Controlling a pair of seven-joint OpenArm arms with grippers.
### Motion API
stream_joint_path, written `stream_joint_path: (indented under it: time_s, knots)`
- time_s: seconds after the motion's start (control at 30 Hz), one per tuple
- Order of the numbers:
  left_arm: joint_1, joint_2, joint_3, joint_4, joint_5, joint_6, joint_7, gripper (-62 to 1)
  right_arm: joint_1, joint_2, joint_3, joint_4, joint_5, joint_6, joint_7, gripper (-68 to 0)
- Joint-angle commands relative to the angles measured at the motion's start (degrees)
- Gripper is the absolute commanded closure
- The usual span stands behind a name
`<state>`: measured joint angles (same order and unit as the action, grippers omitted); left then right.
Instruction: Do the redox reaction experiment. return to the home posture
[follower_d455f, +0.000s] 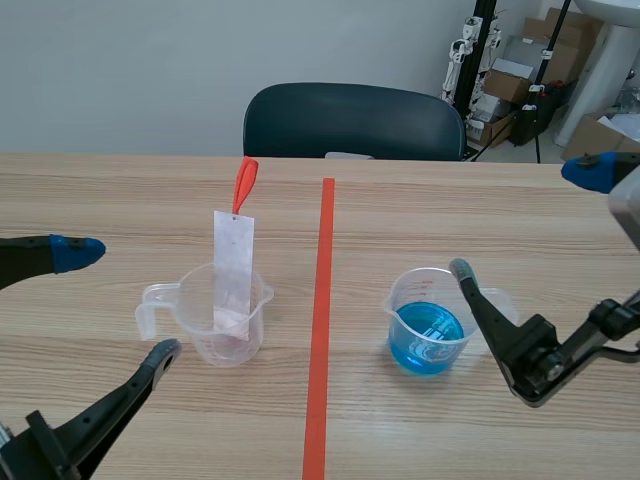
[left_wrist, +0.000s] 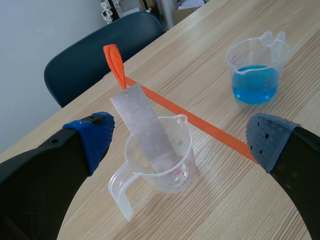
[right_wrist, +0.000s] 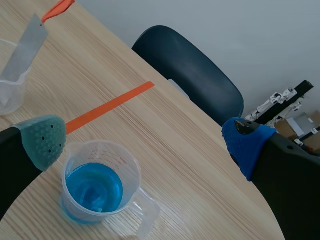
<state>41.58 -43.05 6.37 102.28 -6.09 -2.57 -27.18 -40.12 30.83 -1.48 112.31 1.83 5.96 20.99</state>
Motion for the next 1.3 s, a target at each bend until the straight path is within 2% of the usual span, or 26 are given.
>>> stream_joint_path:
  time_s: [0.0,0.23,0.57,0.73,0.87,1.03,1.27]
  knots:
    - [0.2,0.2,0.2,0.6,-0.3,0.3,-0.6,-55.5,1.3,-0.6,0.8,0.9,0.4,-0.4,-0.2,-67.9]
    - [0.2,0.2,0.2,0.6,-0.3,0.3,-0.6,-55.5,1.4,-1.0,1.0,0.9,0.3,-0.4,-3.1,-67.9]
    - [0.2,0.2,0.2,0.6,-0.3,0.3,-0.6,-55.5,2.2,-2.8,1.9,0.3,0.3,0.1,-4.2,-67.9]
    - [0.2,0.2,0.2,0.6,-0.4,0.3,-0.6,-55.5,3.0,-2.9,2.0,-0.1,0.3,3.5,-4.2,-67.9]
    - [0.2,0.2,0.2,0.6,-0.4,0.3,-0.9,-55.5,3.1,-2.9,2.0,-0.6,0.3,3.6,-3.1,-67.9]
    - [0.2,0.2,0.2,0.6,-0.4,0.3,-0.9,-55.5,3.1,-2.9,2.0,-0.6,0.3,5.8,-2.6,-67.9]
    - [0.2,0.2,0.2,0.6,-0.4,0.3,-0.9,-55.5,3.0,-3.8,1.9,-0.6,0.1,6.5,-0.2,-67.9]
